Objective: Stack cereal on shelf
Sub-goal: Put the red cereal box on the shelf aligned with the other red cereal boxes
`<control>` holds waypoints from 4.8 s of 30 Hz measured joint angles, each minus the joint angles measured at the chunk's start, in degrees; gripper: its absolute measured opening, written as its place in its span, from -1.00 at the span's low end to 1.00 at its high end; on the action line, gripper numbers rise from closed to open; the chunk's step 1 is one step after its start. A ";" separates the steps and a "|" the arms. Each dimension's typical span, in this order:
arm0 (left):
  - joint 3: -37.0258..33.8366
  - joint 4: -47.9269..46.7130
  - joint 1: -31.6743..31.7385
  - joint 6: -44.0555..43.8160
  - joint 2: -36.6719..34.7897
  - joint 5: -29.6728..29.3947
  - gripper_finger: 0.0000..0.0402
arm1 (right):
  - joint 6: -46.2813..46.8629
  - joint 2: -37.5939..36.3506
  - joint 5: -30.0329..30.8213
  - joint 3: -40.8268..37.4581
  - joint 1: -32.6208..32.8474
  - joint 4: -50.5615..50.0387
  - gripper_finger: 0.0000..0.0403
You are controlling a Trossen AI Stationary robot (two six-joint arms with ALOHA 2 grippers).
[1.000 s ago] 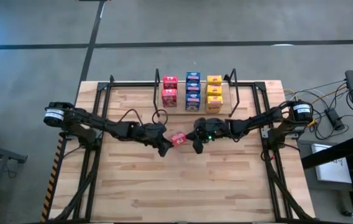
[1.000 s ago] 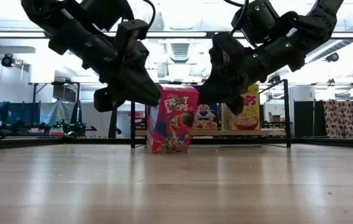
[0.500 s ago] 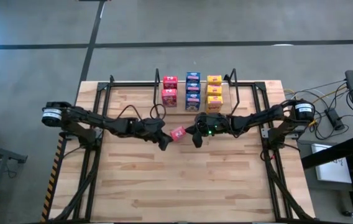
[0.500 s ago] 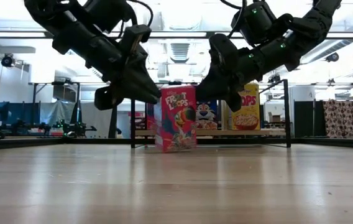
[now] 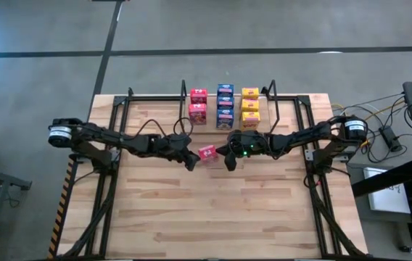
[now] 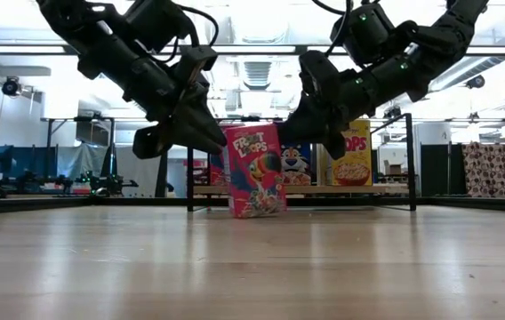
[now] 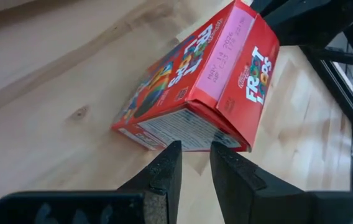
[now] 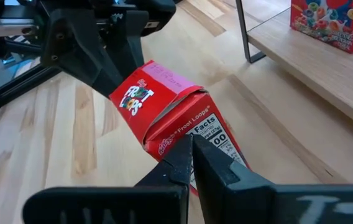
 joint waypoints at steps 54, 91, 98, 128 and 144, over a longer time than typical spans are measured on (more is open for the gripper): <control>-0.04 14.06 -0.62 35.53 -1.50 -3.63 0.18 | -13.91 -25.99 1.46 -0.04 0.00 -22.81 -0.96; -0.02 15.83 -2.90 48.68 3.45 -8.63 0.17 | -15.36 -25.59 2.76 -0.07 -0.02 -22.99 -0.96; -0.02 15.48 -2.90 51.05 5.80 -8.63 0.17 | -15.36 -25.59 2.77 -0.07 -0.02 -23.76 -0.96; -0.04 12.94 -0.77 59.16 -3.13 -9.47 -0.20 | -15.93 -25.57 2.75 -0.07 -0.02 -23.93 -0.96; 0.63 7.37 11.61 63.60 -5.87 -9.67 -0.19 | -15.88 -25.57 5.64 -0.09 -0.02 -23.89 -0.96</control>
